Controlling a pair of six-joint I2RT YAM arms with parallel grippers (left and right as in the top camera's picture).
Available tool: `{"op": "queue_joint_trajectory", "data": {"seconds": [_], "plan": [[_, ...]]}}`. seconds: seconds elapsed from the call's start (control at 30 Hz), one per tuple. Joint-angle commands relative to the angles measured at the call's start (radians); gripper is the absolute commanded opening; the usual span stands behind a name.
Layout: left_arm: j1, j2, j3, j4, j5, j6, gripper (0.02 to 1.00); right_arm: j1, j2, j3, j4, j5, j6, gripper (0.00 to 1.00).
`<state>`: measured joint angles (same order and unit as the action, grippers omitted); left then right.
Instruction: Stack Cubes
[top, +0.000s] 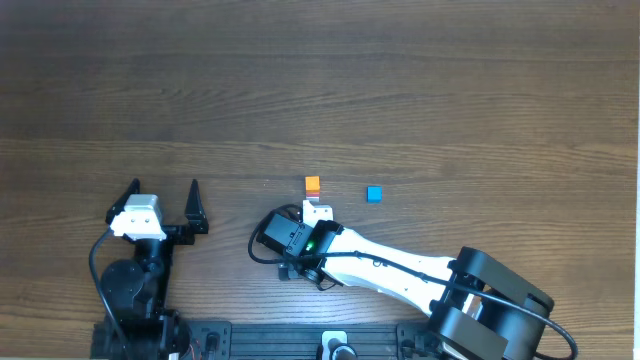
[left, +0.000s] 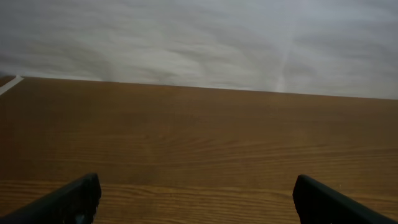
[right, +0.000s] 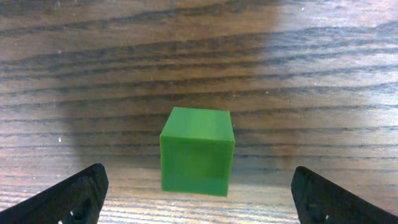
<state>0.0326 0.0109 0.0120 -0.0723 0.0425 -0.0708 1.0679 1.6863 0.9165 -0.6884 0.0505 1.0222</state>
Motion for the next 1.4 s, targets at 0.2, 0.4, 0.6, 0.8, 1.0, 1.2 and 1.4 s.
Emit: {"op": "queue_joint_trajectory", "data": {"seconds": [0.2, 0.4, 0.6, 0.8, 1.0, 1.2, 1.4], "plan": [[0.005, -0.008, -0.006, -0.002, 0.01, 0.011, 1.0, -0.001, 0.01, -0.008, 0.008, 0.066, 0.02, 0.875], [0.005, -0.008, -0.006, -0.002, 0.01, 0.011, 1.0, -0.001, 0.01, -0.008, 0.009, 0.084, 0.021, 0.72], [0.005, -0.008, -0.006, -0.002, 0.01, 0.011, 0.998, -0.001, 0.01, -0.008, 0.021, 0.095, 0.021, 0.612], [0.005, -0.008, -0.006, -0.002, 0.01, 0.011, 1.0, 0.0, 0.014, -0.008, 0.023, 0.097, 0.021, 0.509], [0.005, -0.008, -0.006, -0.002, 0.009, 0.011, 0.998, 0.0, 0.015, -0.008, 0.024, 0.097, 0.021, 0.439], [0.005, -0.008, -0.006, -0.002, 0.01, 0.011, 0.998, 0.001, 0.015, -0.008, 0.023, 0.097, 0.021, 0.321], [0.005, -0.008, -0.006, -0.002, 0.01, 0.011, 1.0, 0.001, 0.015, -0.008, 0.024, 0.097, 0.021, 0.242]]}}
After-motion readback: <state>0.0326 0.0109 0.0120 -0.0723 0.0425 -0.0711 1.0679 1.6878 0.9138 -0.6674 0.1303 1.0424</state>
